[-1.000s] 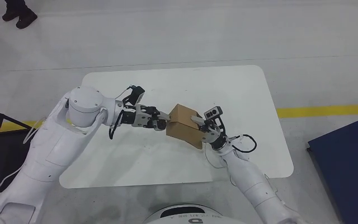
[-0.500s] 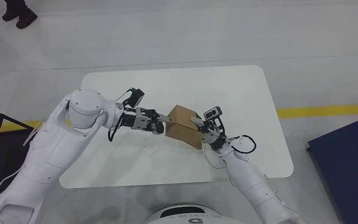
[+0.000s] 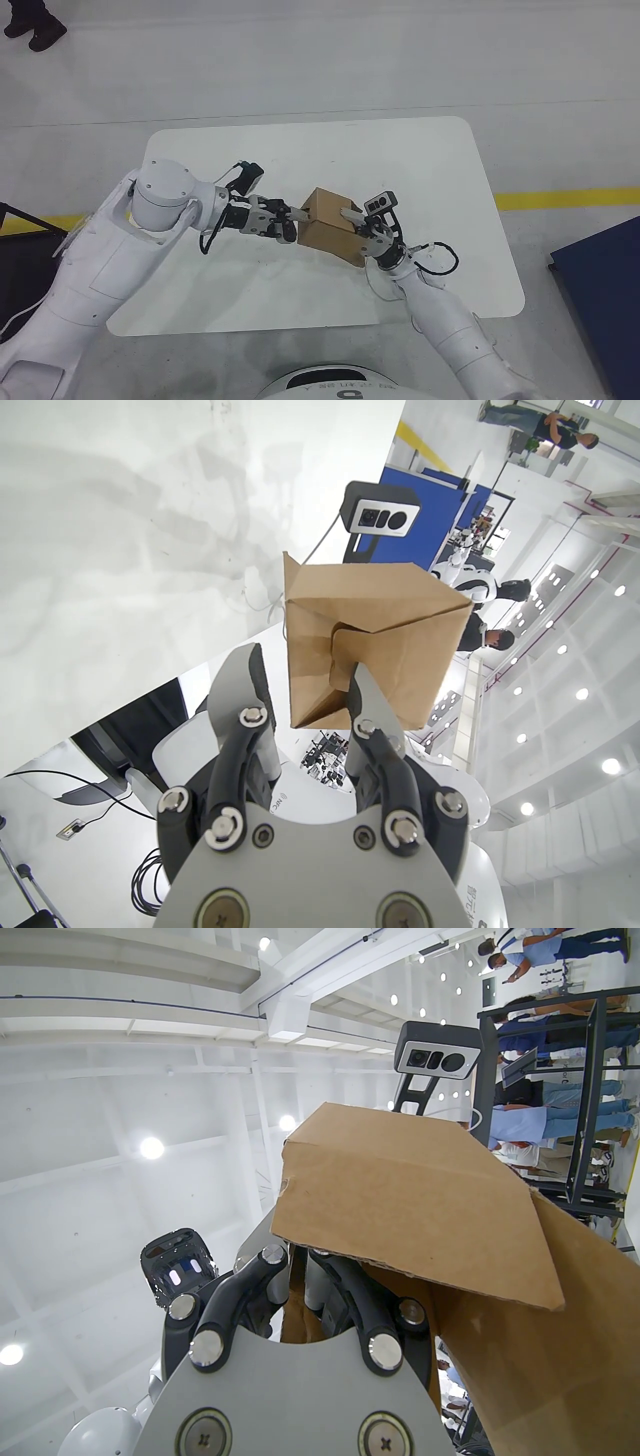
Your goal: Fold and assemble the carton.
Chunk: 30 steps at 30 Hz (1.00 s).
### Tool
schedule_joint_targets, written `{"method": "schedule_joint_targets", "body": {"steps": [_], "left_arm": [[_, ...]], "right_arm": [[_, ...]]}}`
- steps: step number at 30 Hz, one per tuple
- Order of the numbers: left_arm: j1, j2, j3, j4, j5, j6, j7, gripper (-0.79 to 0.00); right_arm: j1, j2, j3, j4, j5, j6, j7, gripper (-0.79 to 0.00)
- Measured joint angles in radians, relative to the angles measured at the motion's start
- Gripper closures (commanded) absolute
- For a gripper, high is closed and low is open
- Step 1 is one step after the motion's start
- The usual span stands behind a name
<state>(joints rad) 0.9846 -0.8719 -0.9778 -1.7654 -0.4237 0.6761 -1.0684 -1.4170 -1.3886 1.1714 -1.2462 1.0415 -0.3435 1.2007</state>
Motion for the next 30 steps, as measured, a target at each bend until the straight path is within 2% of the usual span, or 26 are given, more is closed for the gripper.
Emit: {"method": "schedule_joint_targets", "body": {"steps": [3, 12, 22, 30], "left_arm": [[-0.011, -0.005, 0.012, 0.007, -0.005, -0.002, 0.015, -0.397], [-0.042, -0.015, 0.037, 0.037, -0.012, -0.012, 0.039, -0.539], [-0.06, -0.02, 0.061, 0.05, -0.002, -0.014, 0.026, -0.499], [-0.07, -0.025, 0.082, 0.055, -0.001, -0.026, 0.02, -0.536]], "right_arm": [[-0.003, 0.001, 0.003, -0.004, -0.001, 0.002, 0.0, 0.0], [-0.008, 0.003, 0.008, -0.011, -0.004, 0.008, 0.0, 0.0], [-0.01, 0.004, 0.009, -0.009, 0.0, 0.007, 0.001, 0.0], [-0.009, 0.004, 0.01, -0.01, -0.001, 0.006, 0.003, 0.0]]}}
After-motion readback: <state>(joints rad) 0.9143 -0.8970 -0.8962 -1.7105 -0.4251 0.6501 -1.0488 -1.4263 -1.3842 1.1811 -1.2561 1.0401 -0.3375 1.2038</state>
